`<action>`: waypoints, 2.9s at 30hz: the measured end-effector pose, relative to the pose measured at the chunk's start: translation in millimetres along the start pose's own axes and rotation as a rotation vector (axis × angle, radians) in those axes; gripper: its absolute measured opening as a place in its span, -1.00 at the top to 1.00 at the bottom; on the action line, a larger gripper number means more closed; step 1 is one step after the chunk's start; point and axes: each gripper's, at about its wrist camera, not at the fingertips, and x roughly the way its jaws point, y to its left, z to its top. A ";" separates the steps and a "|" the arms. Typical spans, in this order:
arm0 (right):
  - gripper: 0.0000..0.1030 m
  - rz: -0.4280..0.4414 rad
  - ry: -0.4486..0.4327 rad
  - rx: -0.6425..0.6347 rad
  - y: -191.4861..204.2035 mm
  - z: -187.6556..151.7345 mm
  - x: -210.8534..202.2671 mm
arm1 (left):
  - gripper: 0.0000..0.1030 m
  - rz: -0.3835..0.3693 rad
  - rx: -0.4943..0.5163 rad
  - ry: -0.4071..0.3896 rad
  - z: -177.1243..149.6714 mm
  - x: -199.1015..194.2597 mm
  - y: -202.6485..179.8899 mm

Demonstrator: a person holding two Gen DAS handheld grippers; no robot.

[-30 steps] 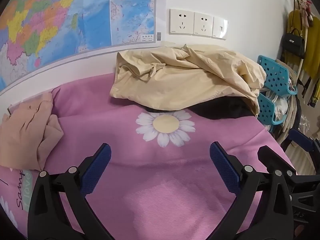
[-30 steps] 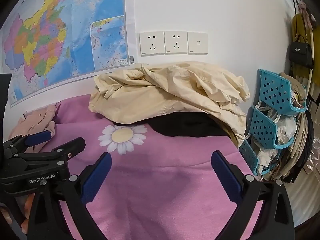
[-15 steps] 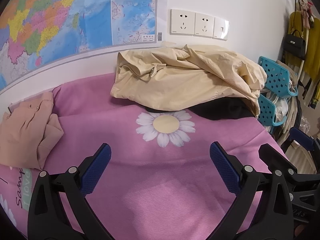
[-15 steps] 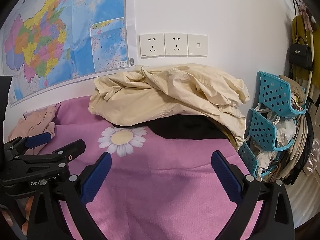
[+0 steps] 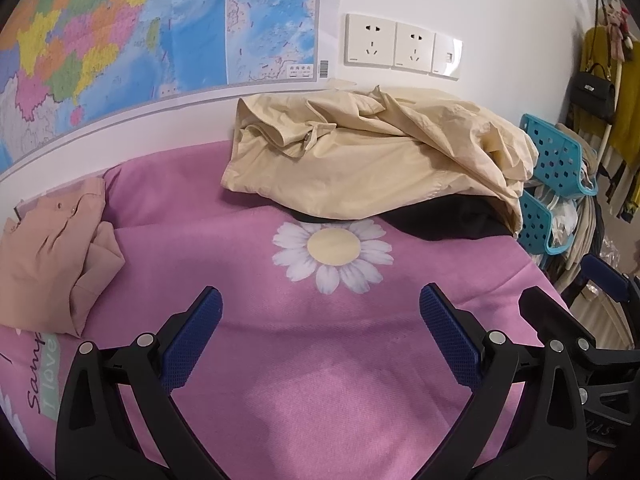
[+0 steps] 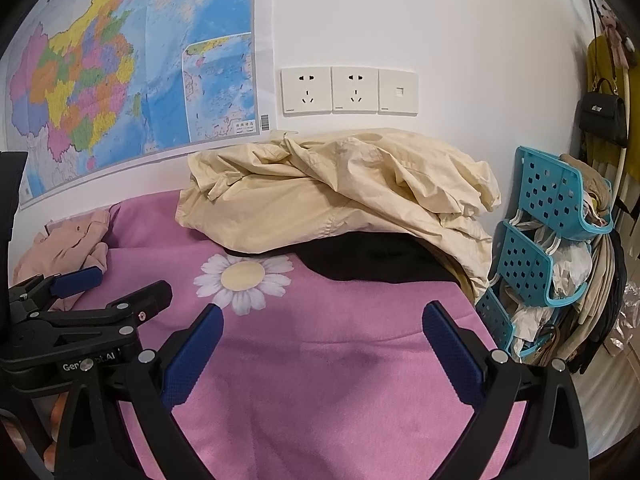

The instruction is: Fold large clothes

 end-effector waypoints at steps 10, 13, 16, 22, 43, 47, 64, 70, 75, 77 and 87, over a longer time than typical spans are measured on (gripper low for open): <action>-0.88 0.002 -0.005 -0.038 5.2 4.4 6.5 | -0.89 -0.009 -0.017 0.022 3.8 10.5 3.1; -0.88 0.005 -0.011 -0.053 6.5 8.8 9.8 | -0.89 -0.014 -0.028 0.028 6.9 15.1 6.0; -0.88 0.016 -0.015 -0.060 5.1 14.4 13.4 | -0.89 -0.014 -0.036 0.033 11.2 20.5 8.6; -0.88 0.012 -0.039 -0.152 6.1 47.6 34.9 | -0.89 0.012 -0.074 0.051 23.5 43.3 23.3; 0.64 0.161 0.144 -0.530 61.0 184.4 205.9 | -0.89 0.081 -0.134 0.177 37.6 131.8 68.3; 0.75 0.188 0.022 -0.491 36.6 214.3 160.0 | -0.89 0.048 -0.135 0.156 42.0 137.3 73.7; 0.80 0.212 -0.216 -0.115 -93.4 299.8 51.1 | -0.33 -0.351 -0.004 -0.205 96.8 103.4 15.0; 0.83 0.132 -0.269 -0.069 -117.6 303.1 15.7 | 0.93 -0.404 0.036 -0.210 136.3 85.7 -11.6; 0.84 0.074 -0.418 -0.015 -151.3 315.6 -74.9 | 0.94 -0.404 0.179 -0.366 174.9 12.5 -48.0; 0.84 0.061 -0.480 -0.017 -158.2 319.7 -114.5 | 0.94 -0.426 0.188 -0.451 191.3 -25.1 -51.6; 0.84 0.216 -0.697 -0.074 -163.5 302.1 -289.1 | 0.93 -0.362 0.157 -0.768 206.2 -225.5 1.3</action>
